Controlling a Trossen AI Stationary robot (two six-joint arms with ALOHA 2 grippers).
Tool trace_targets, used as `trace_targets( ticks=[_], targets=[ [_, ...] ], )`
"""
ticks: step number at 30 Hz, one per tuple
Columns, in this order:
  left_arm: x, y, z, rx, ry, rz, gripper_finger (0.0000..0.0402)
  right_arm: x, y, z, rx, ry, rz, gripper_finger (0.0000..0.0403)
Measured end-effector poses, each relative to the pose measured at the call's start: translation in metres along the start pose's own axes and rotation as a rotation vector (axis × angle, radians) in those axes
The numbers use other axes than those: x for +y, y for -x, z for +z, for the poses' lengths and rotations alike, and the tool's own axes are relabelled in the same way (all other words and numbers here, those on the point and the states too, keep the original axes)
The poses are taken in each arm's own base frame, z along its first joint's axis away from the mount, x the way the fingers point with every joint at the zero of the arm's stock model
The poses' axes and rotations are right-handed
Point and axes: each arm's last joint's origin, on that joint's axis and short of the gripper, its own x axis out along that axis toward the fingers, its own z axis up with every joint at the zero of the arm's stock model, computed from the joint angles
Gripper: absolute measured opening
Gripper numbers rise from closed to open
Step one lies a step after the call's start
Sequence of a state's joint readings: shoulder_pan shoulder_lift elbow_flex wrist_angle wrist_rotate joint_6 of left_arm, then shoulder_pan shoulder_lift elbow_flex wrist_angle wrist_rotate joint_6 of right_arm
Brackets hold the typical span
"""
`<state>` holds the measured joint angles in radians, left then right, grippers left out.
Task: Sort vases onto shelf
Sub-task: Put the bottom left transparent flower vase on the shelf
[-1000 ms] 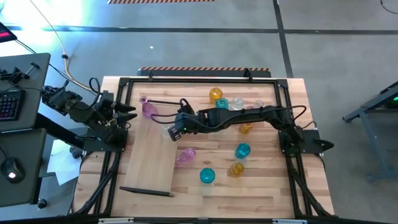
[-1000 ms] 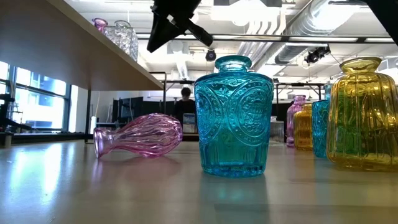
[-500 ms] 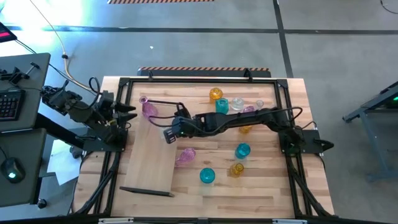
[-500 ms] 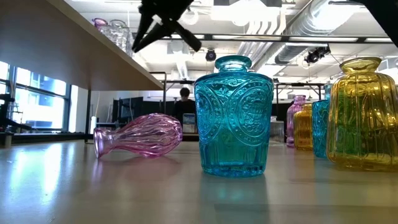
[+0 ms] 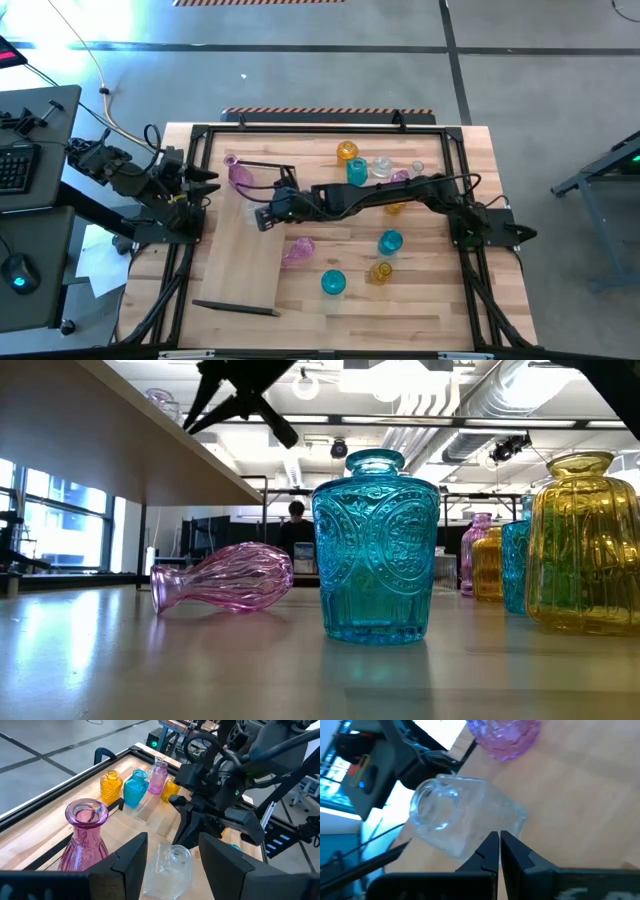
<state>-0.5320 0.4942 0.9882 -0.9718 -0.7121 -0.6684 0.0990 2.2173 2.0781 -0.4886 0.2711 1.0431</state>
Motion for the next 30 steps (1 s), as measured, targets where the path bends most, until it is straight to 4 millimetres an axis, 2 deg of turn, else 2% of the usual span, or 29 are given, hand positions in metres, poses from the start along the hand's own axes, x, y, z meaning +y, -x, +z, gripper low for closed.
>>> trace_targets(
  ticks=[18, 23, 30],
  targets=[
    [-0.0012, 0.0000, 0.0016, -0.013, 0.006, -0.010, 0.0170, 0.0061, -0.0005, 0.0072, 0.004, -0.005, 0.105, 0.0000],
    [-0.0030, 0.0001, 0.0039, -0.033, 0.011, -0.025, 0.0170, 0.0082, -0.0078, 0.0071, 0.018, -0.009, 0.176, 0.0000],
    [-0.0030, 0.0001, 0.0039, -0.032, 0.017, -0.027, 0.0170, 0.0082, -0.0090, 0.0066, 0.027, -0.002, 0.187, 0.0000]
  ],
)
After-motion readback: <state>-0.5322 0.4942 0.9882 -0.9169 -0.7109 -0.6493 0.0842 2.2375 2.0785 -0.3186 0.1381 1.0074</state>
